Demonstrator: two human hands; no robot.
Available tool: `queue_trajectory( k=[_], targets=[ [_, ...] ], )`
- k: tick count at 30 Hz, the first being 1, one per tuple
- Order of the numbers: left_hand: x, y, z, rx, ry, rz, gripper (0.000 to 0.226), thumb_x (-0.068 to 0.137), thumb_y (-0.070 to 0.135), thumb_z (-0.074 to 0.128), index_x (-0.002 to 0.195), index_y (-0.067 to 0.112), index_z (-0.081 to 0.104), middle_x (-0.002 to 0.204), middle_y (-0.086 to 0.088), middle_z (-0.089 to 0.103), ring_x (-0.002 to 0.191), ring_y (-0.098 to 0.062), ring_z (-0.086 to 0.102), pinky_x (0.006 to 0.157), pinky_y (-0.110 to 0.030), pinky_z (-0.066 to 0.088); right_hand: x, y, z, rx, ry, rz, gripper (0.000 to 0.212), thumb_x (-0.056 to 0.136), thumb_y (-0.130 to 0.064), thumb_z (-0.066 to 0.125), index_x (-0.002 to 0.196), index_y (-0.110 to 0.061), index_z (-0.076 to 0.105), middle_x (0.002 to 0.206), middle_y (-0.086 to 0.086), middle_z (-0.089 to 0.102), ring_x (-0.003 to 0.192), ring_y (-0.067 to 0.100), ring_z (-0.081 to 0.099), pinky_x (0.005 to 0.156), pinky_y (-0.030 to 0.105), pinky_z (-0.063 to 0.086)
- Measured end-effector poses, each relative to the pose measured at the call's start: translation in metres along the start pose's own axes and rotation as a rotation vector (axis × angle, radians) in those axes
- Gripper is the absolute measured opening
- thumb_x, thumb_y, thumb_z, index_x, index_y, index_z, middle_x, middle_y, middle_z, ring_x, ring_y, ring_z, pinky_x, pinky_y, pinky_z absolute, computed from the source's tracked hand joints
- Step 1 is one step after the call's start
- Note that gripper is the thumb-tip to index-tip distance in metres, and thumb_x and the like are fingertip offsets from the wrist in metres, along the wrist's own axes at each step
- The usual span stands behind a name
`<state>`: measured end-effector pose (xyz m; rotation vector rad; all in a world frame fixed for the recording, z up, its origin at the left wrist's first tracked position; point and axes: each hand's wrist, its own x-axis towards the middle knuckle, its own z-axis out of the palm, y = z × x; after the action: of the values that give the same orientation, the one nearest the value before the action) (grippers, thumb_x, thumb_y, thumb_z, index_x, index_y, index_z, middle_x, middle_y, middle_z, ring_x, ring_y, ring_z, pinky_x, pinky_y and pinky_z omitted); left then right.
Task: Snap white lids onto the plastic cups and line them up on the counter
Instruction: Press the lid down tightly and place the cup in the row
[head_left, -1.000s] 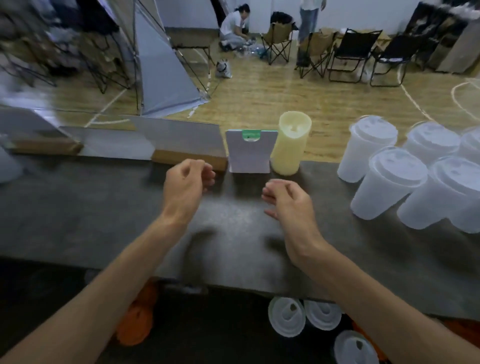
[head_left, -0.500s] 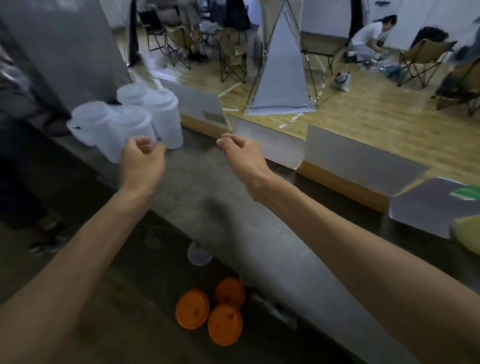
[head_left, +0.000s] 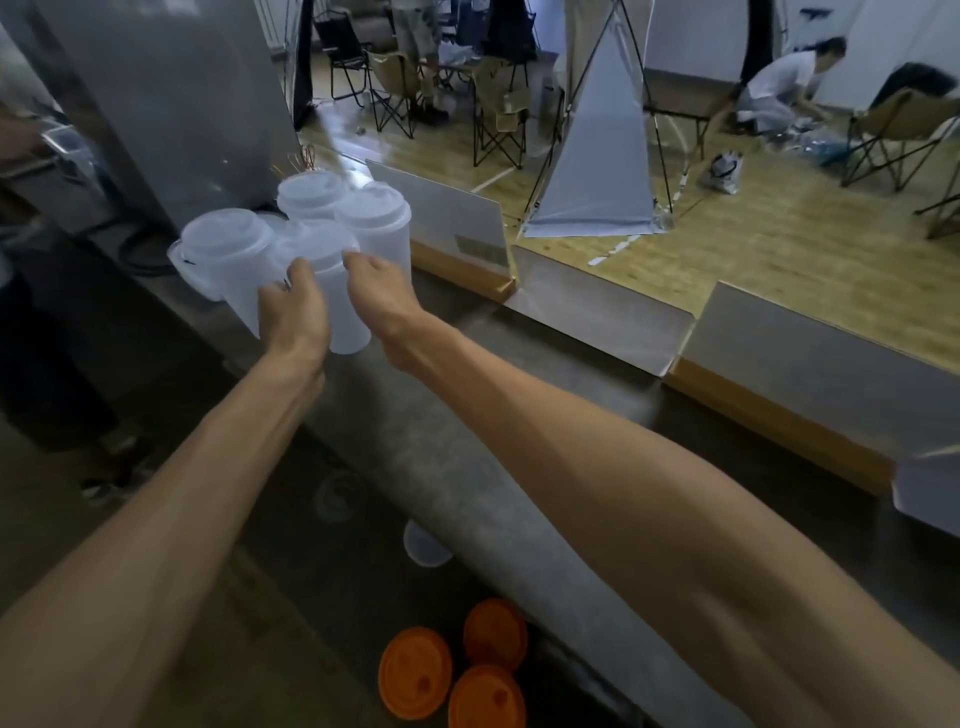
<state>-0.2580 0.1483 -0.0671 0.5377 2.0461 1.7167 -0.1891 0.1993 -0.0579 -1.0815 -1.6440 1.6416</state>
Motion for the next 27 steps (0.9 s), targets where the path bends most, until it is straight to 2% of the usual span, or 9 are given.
queue_trajectory(
  k=[5,8,10,14,16,18,23,25,27],
  targets=[
    [-0.032,0.002,0.006,0.007,-0.036,0.126,0.040,0.098,0.045,0.040,0.116,0.018,0.063,0.104,-0.001,0.068,0.094,-0.015,0.065,0.066,-0.023,0.046,-0.027,0.008,-0.026,-0.031,0.107,-0.065,0.044,0.102,-0.041,0.046,0.125,-0.008,0.063,0.121,0.012,0.066,0.107,0.028,0.062,0.090,0.043,0.051],
    [-0.070,-0.003,0.011,-0.030,-0.115,0.148,0.046,0.100,0.052,0.042,0.124,0.015,0.055,0.108,-0.002,0.066,0.094,-0.012,0.065,0.064,-0.019,0.048,-0.066,0.017,-0.056,-0.012,0.167,-0.099,0.049,0.100,-0.048,0.049,0.132,-0.011,0.057,0.120,0.010,0.066,0.103,0.023,0.064,0.085,0.040,0.055],
    [-0.102,-0.006,0.020,-0.047,-0.169,0.146,0.046,0.102,0.052,0.041,0.125,0.014,0.048,0.107,0.000,0.062,0.091,-0.010,0.064,0.058,-0.012,0.048,-0.099,0.024,-0.081,-0.002,0.213,-0.111,0.047,0.100,-0.048,0.051,0.131,-0.013,0.056,0.119,0.009,0.067,0.105,0.022,0.066,0.091,0.043,0.056],
    [-0.176,-0.007,0.056,-0.057,-0.278,0.159,0.035,0.102,0.055,0.038,0.115,0.022,0.038,0.103,0.004,0.056,0.088,-0.007,0.061,0.061,-0.018,0.046,-0.176,0.038,-0.142,0.102,0.303,-0.094,0.038,0.100,-0.047,0.054,0.128,-0.022,0.053,0.119,0.004,0.066,0.104,0.016,0.067,0.090,0.039,0.058],
    [-0.218,-0.008,0.077,-0.064,-0.372,0.170,0.038,0.100,0.058,0.038,0.113,0.022,0.040,0.102,0.004,0.057,0.086,-0.006,0.061,0.058,-0.019,0.048,-0.217,0.045,-0.176,0.144,0.373,-0.101,0.033,0.099,-0.047,0.056,0.124,-0.025,0.052,0.115,-0.003,0.067,0.096,0.006,0.068,0.076,0.027,0.060],
    [-0.263,-0.009,0.098,-0.089,-0.496,0.174,0.042,0.094,0.062,0.036,0.112,0.025,0.045,0.102,0.004,0.060,0.085,-0.007,0.063,0.058,-0.020,0.049,-0.260,0.054,-0.211,0.146,0.465,-0.104,0.031,0.097,-0.046,0.059,0.121,-0.027,0.052,0.112,-0.008,0.067,0.091,-0.001,0.068,0.074,0.024,0.061],
    [-0.386,-0.012,0.140,-0.140,-0.809,0.197,0.054,0.084,0.064,0.034,0.117,0.029,0.058,0.100,0.008,0.067,0.081,0.000,0.065,0.054,-0.013,0.046,-0.372,0.078,-0.286,0.153,0.723,-0.104,0.027,0.096,-0.038,0.065,0.120,-0.029,0.060,0.115,0.000,0.073,0.107,0.018,0.071,0.093,0.045,0.058],
    [-0.430,-0.014,0.151,-0.125,-0.907,0.212,0.051,0.087,0.064,0.035,0.118,0.031,0.058,0.102,0.011,0.066,0.085,0.004,0.063,0.057,-0.010,0.047,-0.412,0.085,-0.305,0.144,0.785,-0.123,0.025,0.097,-0.034,0.063,0.122,-0.030,0.064,0.111,-0.004,0.076,0.104,0.015,0.072,0.088,0.036,0.060],
    [-0.468,-0.015,0.159,-0.122,-0.994,0.208,0.048,0.090,0.061,0.036,0.120,0.031,0.058,0.109,0.010,0.067,0.095,0.000,0.064,0.069,-0.013,0.050,-0.447,0.092,-0.321,0.132,0.854,-0.119,0.024,0.097,-0.033,0.063,0.121,-0.033,0.065,0.109,-0.012,0.076,0.102,0.008,0.072,0.080,0.026,0.059]
  ],
)
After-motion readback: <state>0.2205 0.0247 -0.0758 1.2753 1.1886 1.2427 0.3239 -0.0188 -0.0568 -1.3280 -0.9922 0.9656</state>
